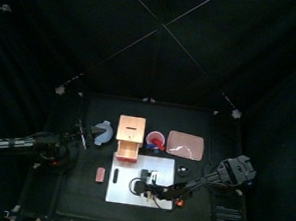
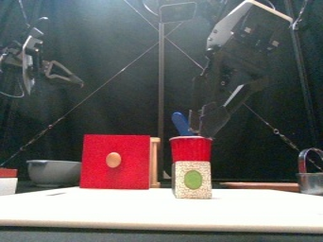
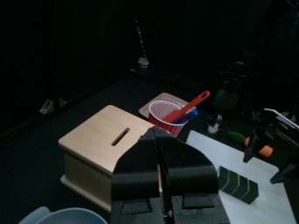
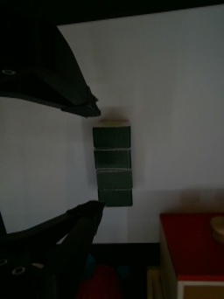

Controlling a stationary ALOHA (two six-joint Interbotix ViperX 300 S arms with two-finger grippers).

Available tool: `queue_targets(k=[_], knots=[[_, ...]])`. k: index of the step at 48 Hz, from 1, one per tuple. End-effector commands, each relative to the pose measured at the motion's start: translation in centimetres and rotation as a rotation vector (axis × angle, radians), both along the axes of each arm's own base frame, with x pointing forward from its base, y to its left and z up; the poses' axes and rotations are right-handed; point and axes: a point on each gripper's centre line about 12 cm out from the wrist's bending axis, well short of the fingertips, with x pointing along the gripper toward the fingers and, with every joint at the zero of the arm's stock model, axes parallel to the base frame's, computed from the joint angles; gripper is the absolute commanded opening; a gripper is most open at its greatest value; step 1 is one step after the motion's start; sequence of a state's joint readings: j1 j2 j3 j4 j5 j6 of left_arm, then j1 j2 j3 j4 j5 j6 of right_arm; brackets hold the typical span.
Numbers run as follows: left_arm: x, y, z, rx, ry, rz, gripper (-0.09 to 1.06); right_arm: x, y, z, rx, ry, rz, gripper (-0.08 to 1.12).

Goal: Place sushi on board then cut the sushi with the knife then place the pieces on the plate
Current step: Pick knife at handle with right hand

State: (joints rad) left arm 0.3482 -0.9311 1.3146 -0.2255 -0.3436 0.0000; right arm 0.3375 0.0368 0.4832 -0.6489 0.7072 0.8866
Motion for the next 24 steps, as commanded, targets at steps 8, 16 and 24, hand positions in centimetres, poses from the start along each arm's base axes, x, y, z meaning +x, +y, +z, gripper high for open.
queue_targets(k=[8,16,24], knots=[[0.4,-0.1,1.4,0.069,-0.032,-0.015,0.13,-5.5,-5.6,5.7,0.112,-0.192,-0.155,1.04],[0.6,-0.3,1.5,0.121,-0.019,-0.037,0.13,-9.1,-11.0,7.2,0.071,-0.255,-0.274,1.04],[1.5,-0.1,1.6,0.139,0.010,-0.050,0.13,-8.7,-14.5,9.1,-0.058,-0.227,-0.231,1.04]])
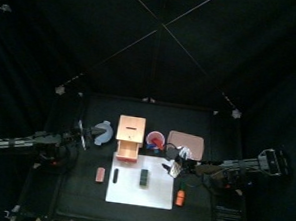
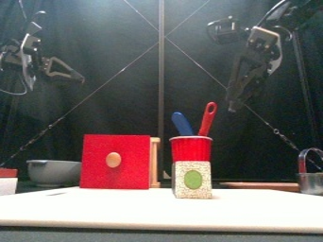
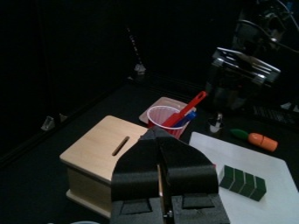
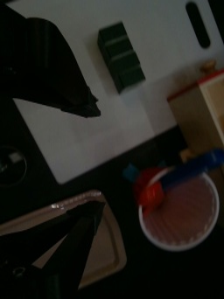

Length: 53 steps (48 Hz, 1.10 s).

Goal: Place sushi on board then cut the sushi with the knife then place the pieces on the plate
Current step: Pick knife at handle with right hand

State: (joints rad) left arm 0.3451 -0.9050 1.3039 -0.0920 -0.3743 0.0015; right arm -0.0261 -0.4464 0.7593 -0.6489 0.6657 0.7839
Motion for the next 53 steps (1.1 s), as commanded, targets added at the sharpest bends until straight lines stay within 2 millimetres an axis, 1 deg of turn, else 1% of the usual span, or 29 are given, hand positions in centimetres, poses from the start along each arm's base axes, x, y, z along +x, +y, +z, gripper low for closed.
queue_targets(k=[1,6,10,15,20,26,30,36,38,40,44,46,49,53], knots=[[1.0,0.3,1.3,0.015,-0.016,-0.003,0.13,1.0,-1.5,2.7,-0.072,-0.001,0.042,1.04],[1.6,0.6,1.4,0.014,-0.001,0.001,0.13,2.2,-2.1,4.0,-0.116,0.092,0.139,1.04],[2.0,0.8,1.4,0.012,0.006,0.002,0.13,3.0,-2.2,4.3,-0.112,0.168,0.204,1.04],[1.9,1.0,1.3,0.009,0.010,0.012,0.13,4.1,-2.4,3.4,-0.113,0.255,0.277,1.04],[1.7,1.4,1.2,0.006,0.012,0.032,0.13,5.5,-2.7,2.3,-0.171,0.357,0.351,1.04],[1.4,2.0,1.0,0.001,0.017,0.064,0.13,7.0,-3.1,0.9,-0.191,0.458,0.384,1.04],[1.3,2.1,0.8,-0.001,0.021,0.071,0.13,7.8,-3.3,0.8,-0.195,0.478,0.384,1.04],[1.1,2.1,0.5,-0.011,0.025,0.076,0.13,8.2,-3.6,0.7,-0.184,0.510,0.370,1.01],[1.1,2.1,0.3,-0.016,0.030,0.077,0.13,8.2,-3.6,0.6,-0.181,0.522,0.369,0.98],[1.0,2.1,0.1,-0.019,0.032,0.078,0.13,8.1,-3.5,0.5,-0.180,0.529,0.371,0.92],[0.9,2.1,-0.2,-0.023,0.040,0.079,0.13,8.0,-3.5,0.5,-0.179,0.537,0.369,0.75],[0.9,2.1,-0.3,-0.026,0.043,0.080,0.13,8.0,-3.4,0.5,-0.180,0.536,0.370,0.63],[0.8,2.1,-0.4,-0.026,0.043,0.081,0.13,8.1,-3.4,0.4,-0.179,0.534,0.370,0.52],[0.8,2.2,-0.4,-0.026,0.042,0.089,0.13,8.3,-3.4,0.6,-0.183,0.525,0.373,0.43]])
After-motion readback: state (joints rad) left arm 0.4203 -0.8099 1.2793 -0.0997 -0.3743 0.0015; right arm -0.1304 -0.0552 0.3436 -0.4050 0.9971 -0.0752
